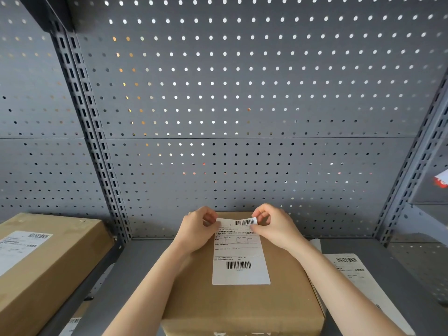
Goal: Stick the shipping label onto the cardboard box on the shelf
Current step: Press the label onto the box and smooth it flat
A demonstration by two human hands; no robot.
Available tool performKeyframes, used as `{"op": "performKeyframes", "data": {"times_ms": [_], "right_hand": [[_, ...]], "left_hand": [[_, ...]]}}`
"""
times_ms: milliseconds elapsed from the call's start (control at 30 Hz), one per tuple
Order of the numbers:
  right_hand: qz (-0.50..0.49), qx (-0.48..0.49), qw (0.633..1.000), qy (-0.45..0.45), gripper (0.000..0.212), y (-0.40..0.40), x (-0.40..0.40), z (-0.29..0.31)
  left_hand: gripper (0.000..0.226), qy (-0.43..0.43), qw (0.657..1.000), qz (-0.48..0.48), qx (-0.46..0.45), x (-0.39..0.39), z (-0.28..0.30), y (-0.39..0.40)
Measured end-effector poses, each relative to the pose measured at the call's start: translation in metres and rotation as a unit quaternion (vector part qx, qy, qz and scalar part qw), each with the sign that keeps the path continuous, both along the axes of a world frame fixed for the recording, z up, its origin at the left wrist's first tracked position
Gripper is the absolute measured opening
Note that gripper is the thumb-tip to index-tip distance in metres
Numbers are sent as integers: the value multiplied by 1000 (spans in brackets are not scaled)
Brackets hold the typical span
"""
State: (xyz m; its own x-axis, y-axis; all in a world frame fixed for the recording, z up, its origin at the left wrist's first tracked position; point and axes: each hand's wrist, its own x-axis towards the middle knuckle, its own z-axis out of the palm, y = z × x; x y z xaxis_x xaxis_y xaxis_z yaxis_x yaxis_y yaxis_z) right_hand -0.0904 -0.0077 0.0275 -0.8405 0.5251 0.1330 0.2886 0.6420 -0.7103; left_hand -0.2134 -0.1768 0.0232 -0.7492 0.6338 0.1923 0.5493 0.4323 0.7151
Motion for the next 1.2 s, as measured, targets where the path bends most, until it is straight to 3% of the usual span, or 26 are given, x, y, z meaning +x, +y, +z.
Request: {"op": "performKeyframes", "data": {"times_ms": [667, 1200], "right_hand": [[-6, 5, 1000, 4, 6, 2, -5, 0], [-7, 9, 1000, -1, 18, 1, -7, 1]], "left_hand": [[2, 17, 1000, 7, -7, -4, -1, 3], [8, 26, 1000, 5, -5, -4, 0, 5]]}}
